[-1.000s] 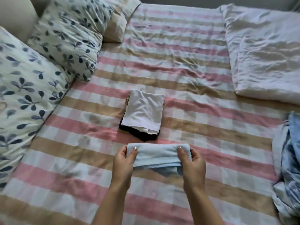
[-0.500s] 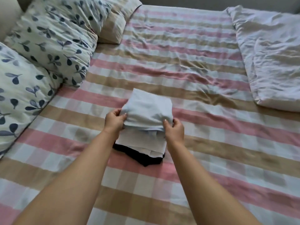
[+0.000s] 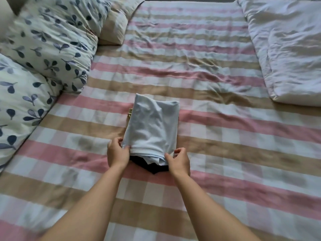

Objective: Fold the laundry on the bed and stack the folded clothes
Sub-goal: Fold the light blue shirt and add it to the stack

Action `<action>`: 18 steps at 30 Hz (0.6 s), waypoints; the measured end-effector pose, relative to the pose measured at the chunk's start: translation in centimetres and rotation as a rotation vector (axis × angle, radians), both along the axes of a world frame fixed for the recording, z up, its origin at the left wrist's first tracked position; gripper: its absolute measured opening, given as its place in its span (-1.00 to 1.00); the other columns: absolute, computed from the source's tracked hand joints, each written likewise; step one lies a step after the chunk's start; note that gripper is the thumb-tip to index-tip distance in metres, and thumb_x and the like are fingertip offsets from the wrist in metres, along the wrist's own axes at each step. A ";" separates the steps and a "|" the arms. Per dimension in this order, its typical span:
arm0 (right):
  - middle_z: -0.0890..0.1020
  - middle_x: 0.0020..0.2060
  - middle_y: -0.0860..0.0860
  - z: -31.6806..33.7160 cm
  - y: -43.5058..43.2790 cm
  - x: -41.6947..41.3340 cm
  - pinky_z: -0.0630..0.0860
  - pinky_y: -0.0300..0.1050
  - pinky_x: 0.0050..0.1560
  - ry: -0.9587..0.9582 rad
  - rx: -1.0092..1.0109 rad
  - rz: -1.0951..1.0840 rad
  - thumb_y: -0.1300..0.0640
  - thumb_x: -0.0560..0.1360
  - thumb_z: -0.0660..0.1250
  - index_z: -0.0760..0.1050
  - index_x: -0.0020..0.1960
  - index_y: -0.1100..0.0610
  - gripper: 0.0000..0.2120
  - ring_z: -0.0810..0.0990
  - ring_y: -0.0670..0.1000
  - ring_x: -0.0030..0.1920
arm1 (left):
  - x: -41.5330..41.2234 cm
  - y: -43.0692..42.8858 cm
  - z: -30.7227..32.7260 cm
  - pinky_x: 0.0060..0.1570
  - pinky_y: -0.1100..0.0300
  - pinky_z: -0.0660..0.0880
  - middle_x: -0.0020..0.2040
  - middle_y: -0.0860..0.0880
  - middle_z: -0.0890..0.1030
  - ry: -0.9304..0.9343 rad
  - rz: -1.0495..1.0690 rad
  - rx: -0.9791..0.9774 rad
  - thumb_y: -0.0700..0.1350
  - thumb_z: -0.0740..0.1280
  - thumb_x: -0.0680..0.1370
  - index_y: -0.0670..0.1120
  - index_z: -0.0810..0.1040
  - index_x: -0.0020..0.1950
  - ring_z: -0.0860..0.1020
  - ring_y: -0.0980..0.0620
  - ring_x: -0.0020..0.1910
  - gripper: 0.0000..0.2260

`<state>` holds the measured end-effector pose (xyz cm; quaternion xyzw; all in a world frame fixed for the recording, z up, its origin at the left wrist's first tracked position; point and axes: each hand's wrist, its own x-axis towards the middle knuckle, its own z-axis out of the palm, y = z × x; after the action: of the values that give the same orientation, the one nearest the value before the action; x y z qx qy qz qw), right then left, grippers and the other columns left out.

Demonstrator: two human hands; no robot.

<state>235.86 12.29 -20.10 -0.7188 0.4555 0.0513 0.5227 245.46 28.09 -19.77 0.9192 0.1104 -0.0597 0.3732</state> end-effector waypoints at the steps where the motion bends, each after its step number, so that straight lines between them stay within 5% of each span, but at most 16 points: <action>1: 0.48 -0.14 -0.04 -0.1 -0.2 -0.3 0.38 -0.12 -0.09 0.024 0.020 0.030 0.00 0.46 0.35 0.32 -0.01 0.09 -0.74 0.48 0.02 -0.10 | -0.2 0.0 -0.1 0.08 0.04 0.40 0.11 -0.22 0.53 0.002 0.040 0.011 -0.24 0.34 0.48 -0.23 0.48 0.15 0.49 -0.20 0.09 -0.75; 6: 0.60 -0.20 0.09 1.7 -2.0 -4.0 0.54 0.09 0.03 -0.073 0.143 -0.034 0.17 0.49 0.26 0.42 -0.15 0.12 -0.94 0.60 0.18 -0.07 | -5.0 -1.8 1.5 0.06 0.04 0.38 0.11 -0.27 0.53 0.059 0.289 -0.214 -0.24 0.33 0.50 -0.30 0.36 0.23 0.50 -0.20 0.10 -0.66; 9: 0.60 -0.30 -0.01 4.3 -4.6 -9.1 0.58 0.03 -0.07 -0.133 0.122 -0.019 0.23 0.50 0.25 0.46 -0.20 0.05 -0.87 0.62 0.07 -0.18 | -10.5 -5.1 4.1 -0.06 0.07 0.38 -0.05 -0.16 0.50 0.103 0.085 -0.371 -0.29 0.29 0.51 -0.25 0.33 0.27 0.50 -0.15 -0.03 -0.65; 13: 0.61 -0.33 -0.03 8.0 -9.7 -18.7 0.46 -0.34 -0.34 -0.158 0.016 -0.101 0.23 0.50 0.28 0.47 -0.21 -0.01 -0.82 0.57 -0.08 -0.33 | -18.5 -11.2 8.1 -0.21 0.16 0.45 -0.17 -0.05 0.56 0.168 -0.288 -0.412 -0.33 0.28 0.51 -0.16 0.48 0.10 0.54 -0.07 -0.21 -0.80; 18: 0.61 -0.35 -0.02 11.0 -16.8 -29.7 0.54 -0.02 -0.16 -0.069 -0.107 -0.263 0.27 0.47 0.33 0.48 -0.25 -0.02 -0.78 0.59 0.03 -0.26 | -26.4 -20.7 10.9 -0.24 0.33 0.45 -0.17 0.05 0.60 0.161 -0.738 -0.323 -0.27 0.32 0.50 -0.06 0.55 0.00 0.56 0.08 -0.21 -0.85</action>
<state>206.16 -4.56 -9.14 -0.6812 0.5294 -0.0669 0.5012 219.07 7.36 -8.91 0.8190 -0.2087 -0.2781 0.4565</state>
